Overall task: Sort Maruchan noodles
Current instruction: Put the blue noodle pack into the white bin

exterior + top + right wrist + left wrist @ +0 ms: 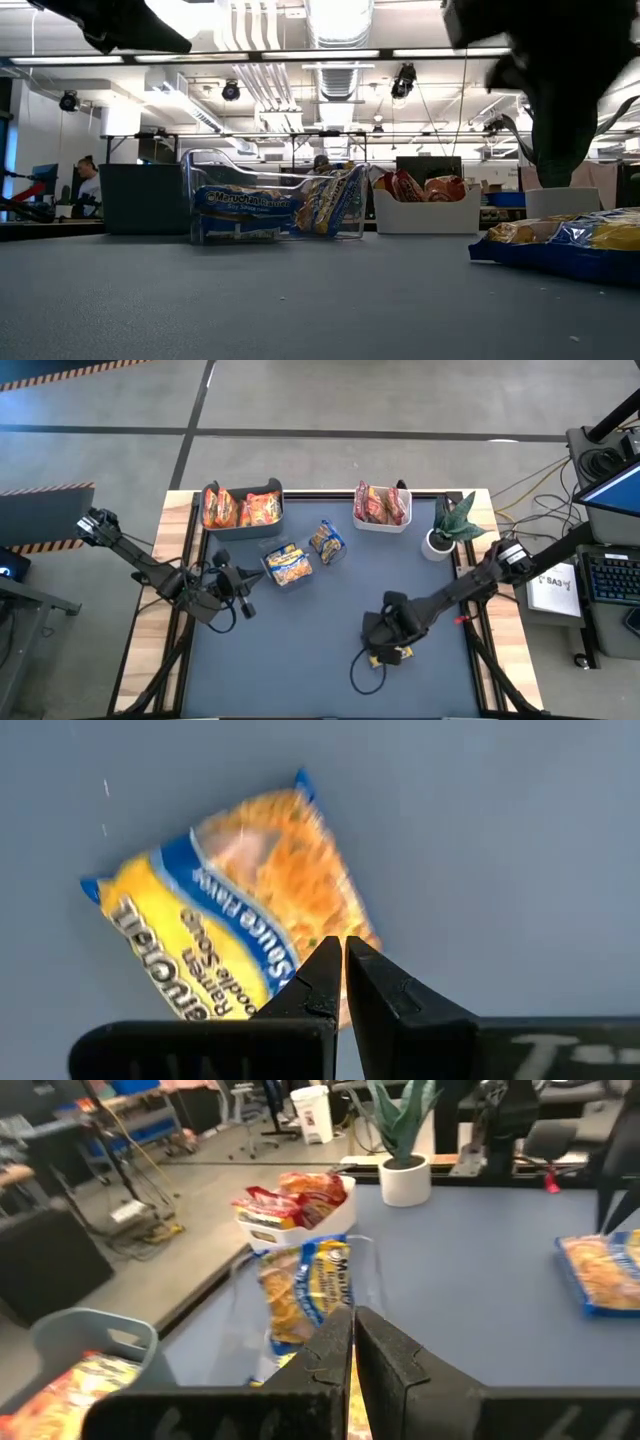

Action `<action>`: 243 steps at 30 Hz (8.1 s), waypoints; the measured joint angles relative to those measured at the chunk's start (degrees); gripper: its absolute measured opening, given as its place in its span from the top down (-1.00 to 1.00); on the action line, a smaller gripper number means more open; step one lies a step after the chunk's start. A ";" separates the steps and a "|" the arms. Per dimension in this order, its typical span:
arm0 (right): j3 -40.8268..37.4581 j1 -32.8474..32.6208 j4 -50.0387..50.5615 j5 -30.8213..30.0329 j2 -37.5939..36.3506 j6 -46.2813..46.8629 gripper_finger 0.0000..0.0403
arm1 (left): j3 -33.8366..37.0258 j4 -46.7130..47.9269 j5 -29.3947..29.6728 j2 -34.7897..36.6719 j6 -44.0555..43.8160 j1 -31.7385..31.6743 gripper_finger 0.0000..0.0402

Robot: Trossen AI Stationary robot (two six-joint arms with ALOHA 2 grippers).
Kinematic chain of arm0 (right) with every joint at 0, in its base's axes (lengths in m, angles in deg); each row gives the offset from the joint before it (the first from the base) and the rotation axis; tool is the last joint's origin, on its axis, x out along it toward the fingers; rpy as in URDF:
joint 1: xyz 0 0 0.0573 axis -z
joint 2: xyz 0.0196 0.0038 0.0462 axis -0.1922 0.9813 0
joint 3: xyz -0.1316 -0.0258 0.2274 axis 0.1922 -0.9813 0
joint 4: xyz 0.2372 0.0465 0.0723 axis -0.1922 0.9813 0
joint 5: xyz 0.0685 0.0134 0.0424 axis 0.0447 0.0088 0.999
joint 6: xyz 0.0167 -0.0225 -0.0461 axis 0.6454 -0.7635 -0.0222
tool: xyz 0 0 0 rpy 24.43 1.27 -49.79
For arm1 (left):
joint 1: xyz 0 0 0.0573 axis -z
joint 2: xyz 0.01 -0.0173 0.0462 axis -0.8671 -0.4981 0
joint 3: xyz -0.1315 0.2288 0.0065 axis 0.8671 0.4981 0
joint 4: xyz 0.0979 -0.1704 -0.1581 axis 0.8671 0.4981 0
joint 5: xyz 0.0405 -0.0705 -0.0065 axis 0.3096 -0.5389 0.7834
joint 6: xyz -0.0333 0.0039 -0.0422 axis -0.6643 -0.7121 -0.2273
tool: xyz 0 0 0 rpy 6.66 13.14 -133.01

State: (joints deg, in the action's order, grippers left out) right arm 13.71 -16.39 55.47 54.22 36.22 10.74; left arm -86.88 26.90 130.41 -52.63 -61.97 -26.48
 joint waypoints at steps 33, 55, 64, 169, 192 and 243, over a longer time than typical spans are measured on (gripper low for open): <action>-17.11 3.49 -50.18 -13.95 -7.08 -16.63 0.96 | -1.94 -15.94 -4.62 -11.21 4.47 0.11 1.00; -25.18 -0.02 -31.19 3.70 -14.67 26.51 0.96 | -24.34 -15.76 -16.03 -45.46 5.34 0.76 1.00; -25.67 -0.05 -32.11 4.10 -14.67 30.74 0.94 | -31.02 -16.36 -17.56 -56.64 9.37 -0.84 1.00; -57.75 -2.63 -79.53 -2.43 -25.40 39.51 -0.33 | -32.95 -25.17 -29.87 -67.98 0.84 -6.08 1.00; -57.75 -2.64 -79.86 -2.84 -25.38 41.55 -0.33 | -31.01 -25.45 -29.97 -67.93 -4.83 -5.97 1.00; -57.62 -2.64 -108.68 -5.29 -6.09 40.42 -0.03 | -30.91 -26.06 -29.90 -67.93 -4.16 -5.95 1.00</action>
State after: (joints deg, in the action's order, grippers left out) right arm -43.91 -19.02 -53.21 48.93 30.13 51.16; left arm -117.78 0.84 100.51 -120.57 -66.13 -32.42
